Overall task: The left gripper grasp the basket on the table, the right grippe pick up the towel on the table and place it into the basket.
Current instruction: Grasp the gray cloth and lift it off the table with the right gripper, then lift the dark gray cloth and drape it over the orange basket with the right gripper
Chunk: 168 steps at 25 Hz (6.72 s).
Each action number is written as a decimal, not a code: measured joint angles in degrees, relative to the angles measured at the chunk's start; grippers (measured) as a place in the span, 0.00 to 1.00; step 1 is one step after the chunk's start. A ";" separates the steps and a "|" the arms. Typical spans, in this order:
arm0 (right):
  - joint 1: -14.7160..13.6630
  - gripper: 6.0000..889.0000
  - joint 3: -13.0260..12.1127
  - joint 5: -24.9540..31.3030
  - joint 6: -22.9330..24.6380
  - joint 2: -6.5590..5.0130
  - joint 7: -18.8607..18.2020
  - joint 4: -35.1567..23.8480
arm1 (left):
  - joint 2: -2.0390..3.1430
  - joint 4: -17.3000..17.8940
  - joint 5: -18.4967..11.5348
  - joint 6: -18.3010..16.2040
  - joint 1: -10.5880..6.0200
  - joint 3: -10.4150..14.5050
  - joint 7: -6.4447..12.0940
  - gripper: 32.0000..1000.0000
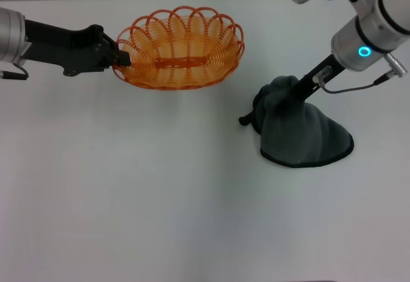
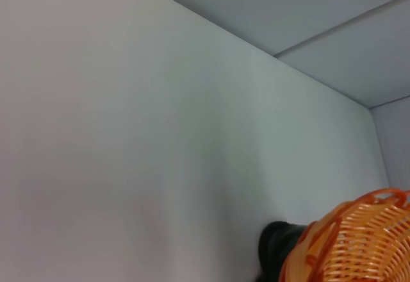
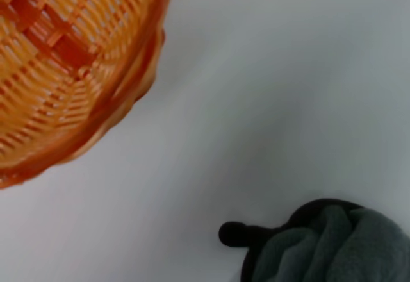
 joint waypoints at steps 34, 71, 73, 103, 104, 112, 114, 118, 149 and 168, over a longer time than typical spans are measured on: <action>-0.80 0.08 0.15 1.87 -2.59 -0.21 -5.33 -1.68 | -0.11 0.00 0.00 -0.01 0.52 0.17 0.29 0.06; 2.45 0.08 3.16 21.35 -39.62 -8.77 -0.19 -27.24 | -0.03 0.00 1.43 -0.49 1.41 0.46 0.22 0.06; 3.04 0.08 3.17 23.78 -39.52 -9.12 0.17 -27.25 | -0.12 0.00 1.87 -0.56 1.39 0.46 0.12 0.06; 8.63 0.08 -11.11 24.93 -19.41 -2.44 -4.76 -17.27 | -2.18 0.19 1.73 1.08 -3.26 1.04 -0.09 0.06; 8.63 0.08 -11.78 24.93 -18.79 -2.31 -4.85 -16.84 | -2.18 0.22 1.71 1.18 -3.29 1.04 -0.09 0.06; 8.62 0.08 -14.31 22.43 -14.80 -1.32 -5.64 -14.38 | -2.17 0.44 1.57 1.91 -3.61 0.95 -0.15 0.06; 8.61 0.08 -14.33 20.84 -14.24 -0.75 -5.74 -14.15 | -2.17 0.44 1.55 1.93 -3.67 0.95 -0.15 0.06; 8.59 0.08 -14.35 18.42 -13.51 0.13 -6.19 -13.84 | -2.16 0.44 1.53 2.09 -4.08 0.95 -0.15 0.06; 9.29 0.24 -14.73 17.41 -12.07 0.33 -6.36 -12.39 | -2.22 0.44 1.75 2.29 -4.08 1.04 0.19 0.06; 9.17 0.67 -14.93 18.90 -13.07 0.48 -7.43 -13.27 | -2.22 0.44 1.94 2.09 -3.89 1.04 0.29 0.06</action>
